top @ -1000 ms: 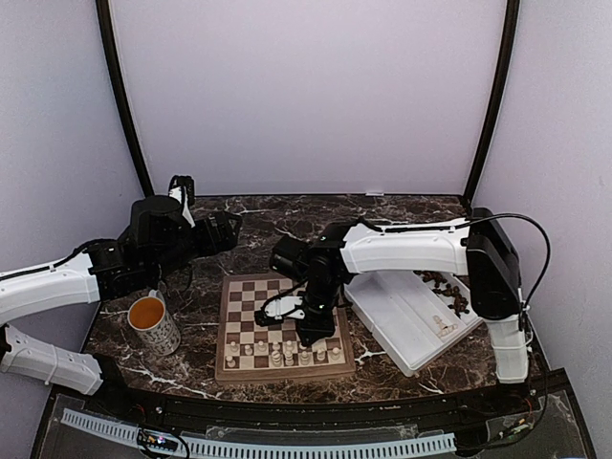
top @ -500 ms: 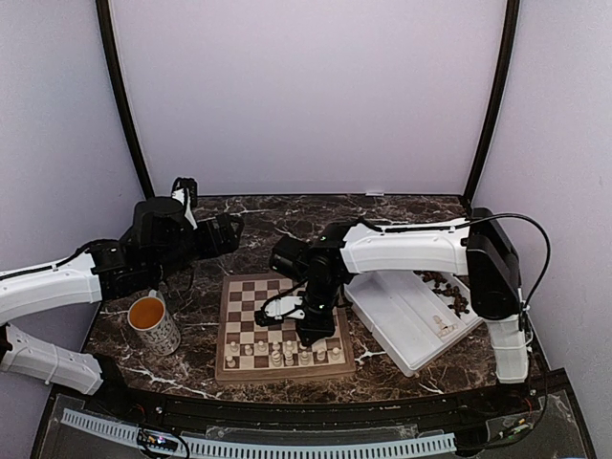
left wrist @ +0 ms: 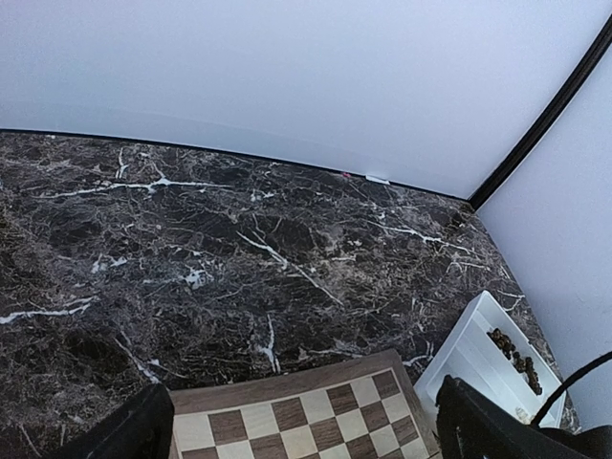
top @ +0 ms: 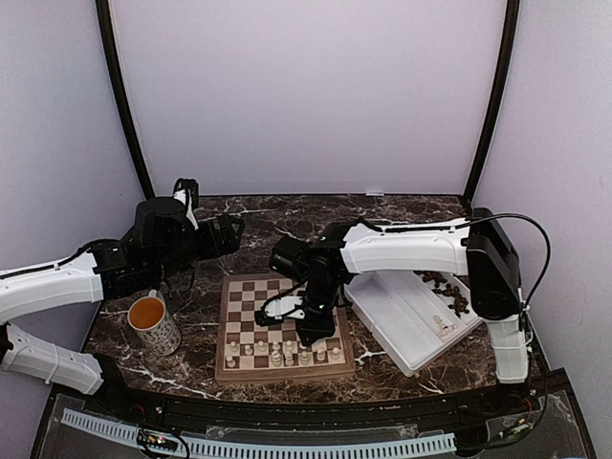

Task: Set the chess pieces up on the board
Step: Place the pawn at f2.

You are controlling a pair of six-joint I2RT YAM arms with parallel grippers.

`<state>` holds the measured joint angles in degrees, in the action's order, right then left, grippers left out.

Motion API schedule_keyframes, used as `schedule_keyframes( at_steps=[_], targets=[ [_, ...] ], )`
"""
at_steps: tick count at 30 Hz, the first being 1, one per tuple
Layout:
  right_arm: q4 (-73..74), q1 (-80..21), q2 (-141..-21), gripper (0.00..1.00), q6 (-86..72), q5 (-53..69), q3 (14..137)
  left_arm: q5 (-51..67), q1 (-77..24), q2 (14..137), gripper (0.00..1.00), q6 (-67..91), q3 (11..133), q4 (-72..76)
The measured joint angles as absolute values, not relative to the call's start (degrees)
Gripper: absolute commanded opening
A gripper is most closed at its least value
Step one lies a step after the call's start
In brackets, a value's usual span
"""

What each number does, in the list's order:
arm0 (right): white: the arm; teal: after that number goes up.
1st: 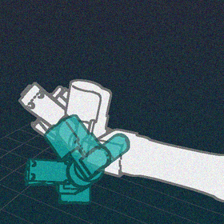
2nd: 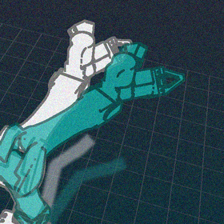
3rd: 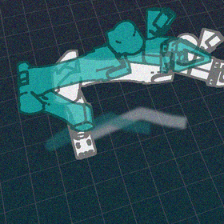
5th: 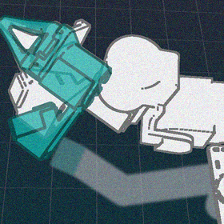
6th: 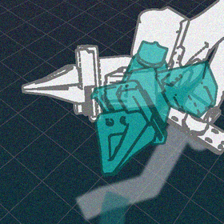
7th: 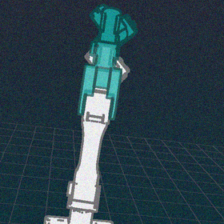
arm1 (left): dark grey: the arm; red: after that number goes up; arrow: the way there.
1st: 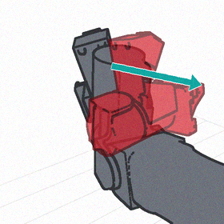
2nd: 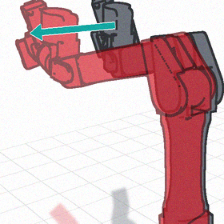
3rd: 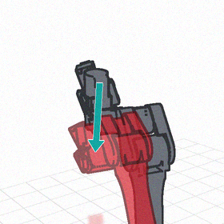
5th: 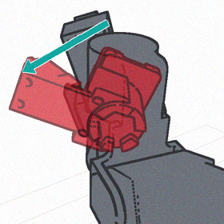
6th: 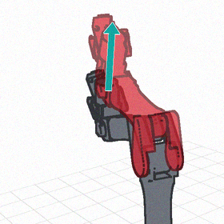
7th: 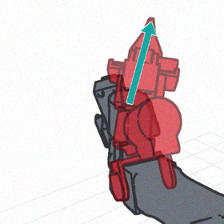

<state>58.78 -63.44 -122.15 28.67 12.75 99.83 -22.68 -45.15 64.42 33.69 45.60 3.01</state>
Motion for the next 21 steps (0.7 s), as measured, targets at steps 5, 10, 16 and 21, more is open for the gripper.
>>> schedule_keyframes(
  at_steps=[5, 10, 16, 21],
  targets=[
    [58.63, -63.44, -121.91, 0.1, 28.67, 12.51, 99.46, -22.31, -45.15, 64.55, 0.99, 33.69, 45.6, 3.01],
    [58.72, -63.44, -121.49, 0.1, 28.67, 12.12, 98.94, -21.93, -45.15, 64.73, 0.99, 33.69, 45.6, 3.03],
    [58.57, -63.44, -121.1, 0.14, 28.67, 12.05, 98.3, -21.76, -45.15, 65.25, 0.99, 33.71, 45.6, 3.03],
    [58.59, -63.44, -121.12, 0.15, 28.69, 12.08, 98.3, -21.63, -45.15, 65.52, 0.99, 33.71, 45.6, 3.05]
  ],
)
